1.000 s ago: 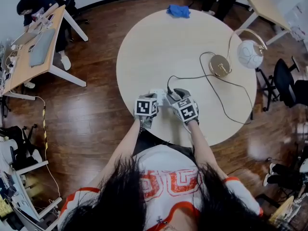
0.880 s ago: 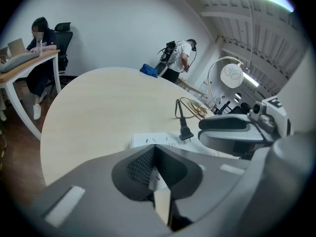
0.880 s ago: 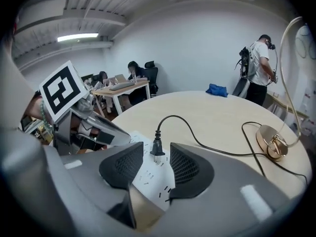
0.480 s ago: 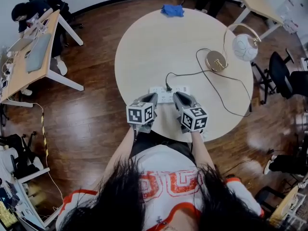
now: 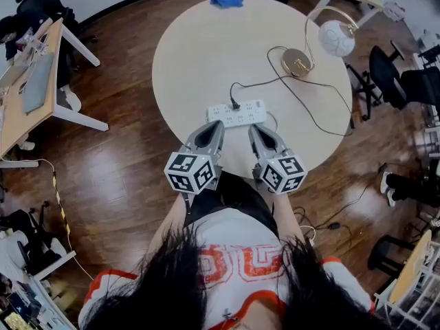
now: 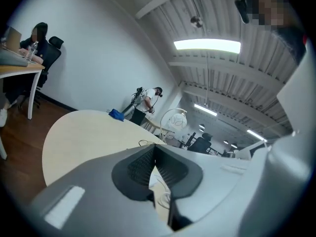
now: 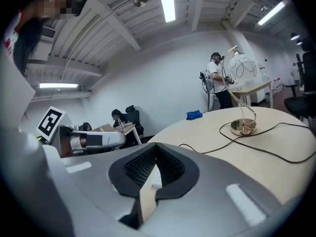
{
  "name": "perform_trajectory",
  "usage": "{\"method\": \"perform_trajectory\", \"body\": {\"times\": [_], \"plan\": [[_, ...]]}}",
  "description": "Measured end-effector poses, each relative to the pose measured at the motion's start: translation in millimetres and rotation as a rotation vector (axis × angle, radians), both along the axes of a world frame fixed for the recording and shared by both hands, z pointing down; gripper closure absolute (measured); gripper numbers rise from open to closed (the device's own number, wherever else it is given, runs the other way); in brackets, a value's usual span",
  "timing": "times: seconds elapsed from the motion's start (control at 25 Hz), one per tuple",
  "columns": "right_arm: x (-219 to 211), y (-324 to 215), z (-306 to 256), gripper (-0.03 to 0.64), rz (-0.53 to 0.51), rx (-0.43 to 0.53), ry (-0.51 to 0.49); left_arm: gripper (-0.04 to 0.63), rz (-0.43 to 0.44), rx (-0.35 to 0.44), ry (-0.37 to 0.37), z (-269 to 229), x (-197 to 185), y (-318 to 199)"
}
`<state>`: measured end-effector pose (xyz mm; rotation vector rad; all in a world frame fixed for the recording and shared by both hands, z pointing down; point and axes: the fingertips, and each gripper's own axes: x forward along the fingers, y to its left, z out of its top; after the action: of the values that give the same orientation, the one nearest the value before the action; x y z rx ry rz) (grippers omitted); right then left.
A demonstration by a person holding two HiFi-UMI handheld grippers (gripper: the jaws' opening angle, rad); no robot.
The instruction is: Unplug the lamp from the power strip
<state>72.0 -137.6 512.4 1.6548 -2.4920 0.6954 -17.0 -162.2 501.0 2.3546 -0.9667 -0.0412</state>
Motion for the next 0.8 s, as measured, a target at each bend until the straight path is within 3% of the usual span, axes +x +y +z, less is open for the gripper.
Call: {"method": "perform_trajectory", "body": {"times": [0.52,0.8], "plan": [[8,27,-13,0.615,0.013,0.042,0.029,0.595,-0.057,0.056,0.013,-19,-10,26],[18,65,-14,0.617,-0.007,0.045,0.084,0.595,-0.079,0.076,0.0,-29,9,67]]}}
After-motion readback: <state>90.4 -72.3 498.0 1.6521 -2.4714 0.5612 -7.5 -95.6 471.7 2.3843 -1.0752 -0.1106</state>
